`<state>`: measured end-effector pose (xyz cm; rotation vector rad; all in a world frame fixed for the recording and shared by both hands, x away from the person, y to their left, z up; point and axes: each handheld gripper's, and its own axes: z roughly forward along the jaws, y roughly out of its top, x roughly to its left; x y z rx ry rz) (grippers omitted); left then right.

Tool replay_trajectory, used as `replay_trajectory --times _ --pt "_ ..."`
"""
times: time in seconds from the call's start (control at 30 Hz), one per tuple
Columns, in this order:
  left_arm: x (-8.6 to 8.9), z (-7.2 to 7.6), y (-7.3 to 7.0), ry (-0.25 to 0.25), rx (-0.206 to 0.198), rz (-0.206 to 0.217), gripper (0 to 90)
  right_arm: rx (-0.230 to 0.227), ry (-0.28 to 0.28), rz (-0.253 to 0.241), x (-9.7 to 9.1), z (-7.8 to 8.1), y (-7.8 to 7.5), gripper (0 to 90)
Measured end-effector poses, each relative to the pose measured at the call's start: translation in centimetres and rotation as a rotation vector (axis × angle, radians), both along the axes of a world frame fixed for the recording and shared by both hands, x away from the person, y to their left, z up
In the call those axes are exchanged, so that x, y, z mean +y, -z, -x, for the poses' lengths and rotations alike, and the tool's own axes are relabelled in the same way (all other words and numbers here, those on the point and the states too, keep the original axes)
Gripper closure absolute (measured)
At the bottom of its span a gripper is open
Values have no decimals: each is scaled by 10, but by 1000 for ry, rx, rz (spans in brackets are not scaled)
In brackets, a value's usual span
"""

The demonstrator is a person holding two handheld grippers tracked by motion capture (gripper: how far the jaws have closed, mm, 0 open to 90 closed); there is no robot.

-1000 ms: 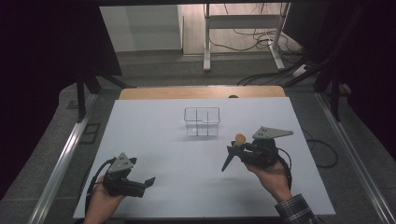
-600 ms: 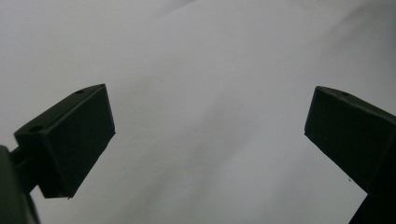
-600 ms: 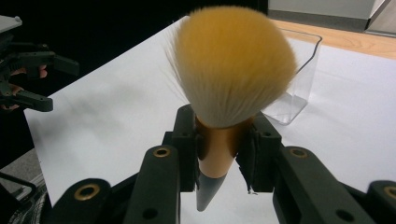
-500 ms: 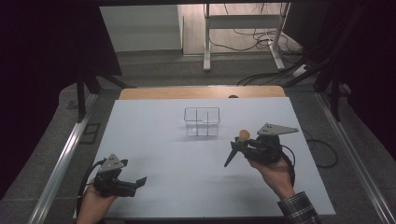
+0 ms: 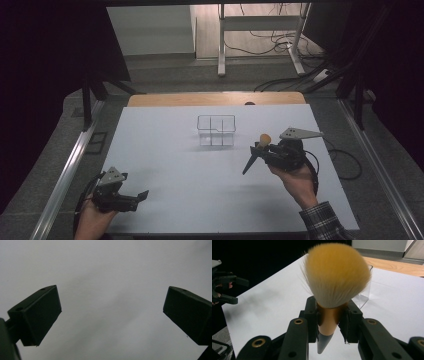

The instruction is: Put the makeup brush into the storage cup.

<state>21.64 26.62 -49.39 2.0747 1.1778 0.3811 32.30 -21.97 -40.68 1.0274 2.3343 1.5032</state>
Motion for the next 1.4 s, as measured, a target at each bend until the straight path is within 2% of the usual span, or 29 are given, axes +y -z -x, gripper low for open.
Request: replay_trajectory --times 0.3,0.63,0.87,1.4 --pt "8 3 4 -16 22 -26 19 -11 18 -8 -3 -9 -6 696" --pt "18 6 8 -32 42 -25 19 -19 31 -13 -3 -19 -12 696" --pt "22 8 8 -36 28 -21 17 -21 38 -33 0 -26 -15 697" --pt "30 11 10 -49 30 -23 17 -29 50 -45 5 -43 -20 697"
